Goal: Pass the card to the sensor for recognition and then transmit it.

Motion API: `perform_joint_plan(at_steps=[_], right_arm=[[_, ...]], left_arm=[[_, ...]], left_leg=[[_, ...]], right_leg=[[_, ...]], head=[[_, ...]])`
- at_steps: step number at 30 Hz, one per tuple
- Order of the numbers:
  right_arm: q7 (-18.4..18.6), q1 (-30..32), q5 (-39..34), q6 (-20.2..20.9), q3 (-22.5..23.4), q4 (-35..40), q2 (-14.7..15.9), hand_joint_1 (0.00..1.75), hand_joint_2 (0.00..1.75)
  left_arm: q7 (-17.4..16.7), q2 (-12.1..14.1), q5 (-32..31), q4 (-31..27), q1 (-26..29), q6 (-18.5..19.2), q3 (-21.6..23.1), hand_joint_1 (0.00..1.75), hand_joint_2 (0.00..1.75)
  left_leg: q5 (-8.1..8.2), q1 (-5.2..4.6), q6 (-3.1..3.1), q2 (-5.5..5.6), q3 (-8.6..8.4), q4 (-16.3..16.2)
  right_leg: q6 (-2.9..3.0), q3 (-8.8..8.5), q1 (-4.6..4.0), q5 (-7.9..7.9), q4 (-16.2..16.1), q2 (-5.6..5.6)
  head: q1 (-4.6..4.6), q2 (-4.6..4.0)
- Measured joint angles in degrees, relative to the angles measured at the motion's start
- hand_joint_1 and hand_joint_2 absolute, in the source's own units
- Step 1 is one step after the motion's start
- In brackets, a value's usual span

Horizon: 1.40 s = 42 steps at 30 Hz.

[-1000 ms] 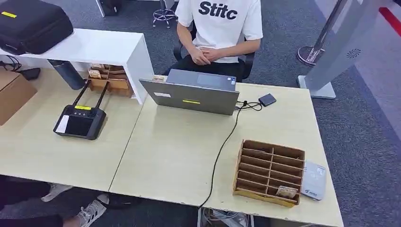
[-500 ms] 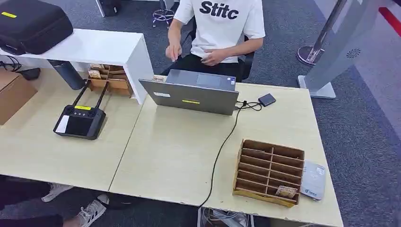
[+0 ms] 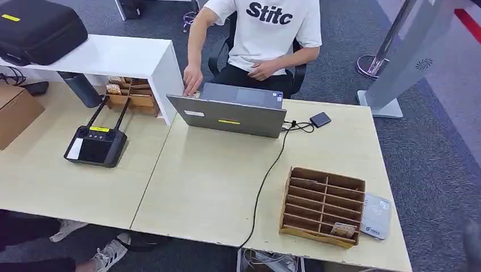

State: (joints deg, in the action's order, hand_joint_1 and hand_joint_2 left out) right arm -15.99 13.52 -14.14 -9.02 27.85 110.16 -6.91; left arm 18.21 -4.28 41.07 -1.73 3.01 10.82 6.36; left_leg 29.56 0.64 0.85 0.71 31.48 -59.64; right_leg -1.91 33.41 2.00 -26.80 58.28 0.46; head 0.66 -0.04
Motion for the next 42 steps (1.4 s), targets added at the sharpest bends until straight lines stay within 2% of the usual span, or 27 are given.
perform_joint_plan(at_steps=[9,22,33,42], right_arm=[[-2.3,-0.7,15.0,-4.6,-8.7,1.4,9.1,0.00,1.75],[-0.1,-10.2,35.7,-7.5,-21.7,-1.7,21.0,0.00,1.75],[2.7,-24.8,46.3,-6.3,-34.4,-9.8,26.6,0.00,1.75],[5.4,-37.4,51.7,-4.3,-44.0,-17.9,28.6,0.00,1.75]], left_arm=[[0.4,0.0,0.4,0.0,-0.1,0.5,0.9,0.00,1.75],[0.2,0.4,0.8,0.0,-0.8,1.4,2.8,0.00,1.75],[-1.0,1.0,0.9,0.0,-1.8,1.9,5.1,0.00,1.75],[-1.9,1.6,0.9,0.0,-2.4,2.4,6.7,0.00,1.75]], left_leg=[[-0.04,0.00,-0.01,0.00,0.01,0.0],[-0.17,0.00,0.00,0.03,0.03,0.0],[-0.39,0.00,0.03,0.16,0.16,0.0],[-0.49,0.01,0.08,0.20,0.21,0.0]], right_leg=[[0.00,-0.01,0.00,0.03,0.0,-0.01],[0.04,0.00,0.00,0.14,0.0,-0.02],[0.04,0.09,-0.01,0.29,0.0,-0.14],[0.05,0.14,-0.01,0.39,0.0,-0.15]], head=[[-0.02,0.00],[-0.02,0.00],[-0.02,0.00],[-0.02,0.00]])
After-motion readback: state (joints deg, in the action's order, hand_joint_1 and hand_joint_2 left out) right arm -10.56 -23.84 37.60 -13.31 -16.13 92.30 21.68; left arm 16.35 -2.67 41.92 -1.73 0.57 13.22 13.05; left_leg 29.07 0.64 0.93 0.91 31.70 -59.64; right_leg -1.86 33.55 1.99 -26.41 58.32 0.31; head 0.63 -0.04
